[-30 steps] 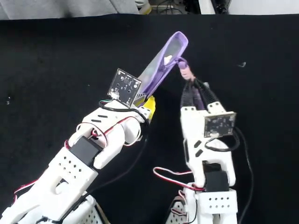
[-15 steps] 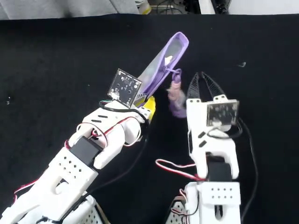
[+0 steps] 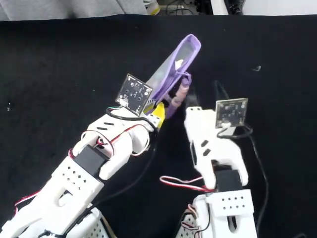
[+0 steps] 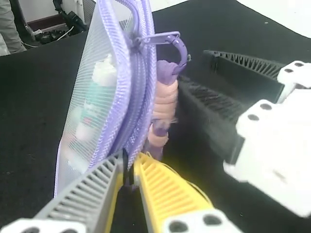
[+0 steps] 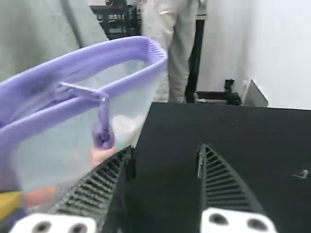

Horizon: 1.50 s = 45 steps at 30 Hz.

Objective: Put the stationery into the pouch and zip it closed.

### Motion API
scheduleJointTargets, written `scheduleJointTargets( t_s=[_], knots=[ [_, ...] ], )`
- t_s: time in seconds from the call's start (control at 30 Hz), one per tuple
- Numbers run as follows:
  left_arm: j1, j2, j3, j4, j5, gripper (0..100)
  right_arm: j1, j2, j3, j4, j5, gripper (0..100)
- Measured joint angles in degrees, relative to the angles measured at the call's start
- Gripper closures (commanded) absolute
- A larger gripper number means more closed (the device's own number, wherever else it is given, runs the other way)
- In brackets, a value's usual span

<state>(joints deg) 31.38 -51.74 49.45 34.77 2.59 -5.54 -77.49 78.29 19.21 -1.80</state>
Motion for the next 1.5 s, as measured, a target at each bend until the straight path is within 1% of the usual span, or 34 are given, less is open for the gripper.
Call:
scheduleJointTargets(
  t_s=[0.2, 0.33, 0.47, 0.57, 0.67, 0.73, 0.83, 0.9, 1.23, 1.27, 1.33, 1.5],
  knots=[
    [0.0, 0.0, 0.0, 0.0, 0.0, 97, -3.6, -4.5, 0.0, 4.3, 0.7, 79.8],
    [0.0, 0.0, 0.0, 0.0, 0.0, 97, -7.0, -6.9, 2.0, 3.2, 0.7, 80.6],
    [0.0, 0.0, 0.0, 0.0, 0.0, 97, -8.4, -6.9, 3.0, 0.5, 0.7, 82.9],
    [0.0, 0.0, 0.3, 0.0, 0.0, 97, -8.4, -6.2, 3.0, -2.2, 0.7, 84.8],
    [0.0, -0.4, 0.9, 0.0, 0.0, 97, -8.4, -0.9, 3.0, -5.3, 0.7, 87.0],
    [0.0, -0.4, 0.9, 0.0, 0.0, 97, -7.2, 3.0, 2.6, -6.7, 0.7, 89.1],
    [0.0, -0.4, 0.9, 0.0, 0.0, 97, -5.3, 8.0, 1.3, -6.9, 0.7, 91.9],
    [0.0, -0.4, 0.9, -0.4, 0.0, 97, -4.9, 9.7, 0.9, -6.9, 0.7, 92.0],
    [0.0, -0.3, 0.9, -0.4, 0.0, 97, -4.7, 7.4, 0.8, -6.9, 0.7, 92.6],
    [0.0, -0.3, 0.9, -0.4, 0.0, 97, -4.7, 6.7, 0.8, -6.9, 0.7, 93.7],
    [0.0, -0.3, 0.9, -0.4, 0.0, 97, -4.7, 5.3, 0.8, -6.3, 0.7, 99.1],
    [0.0, -0.3, 0.9, -0.4, 0.0, 97, -4.7, 2.7, 0.8, -5.4, 0.7, 98.7]
  ],
)
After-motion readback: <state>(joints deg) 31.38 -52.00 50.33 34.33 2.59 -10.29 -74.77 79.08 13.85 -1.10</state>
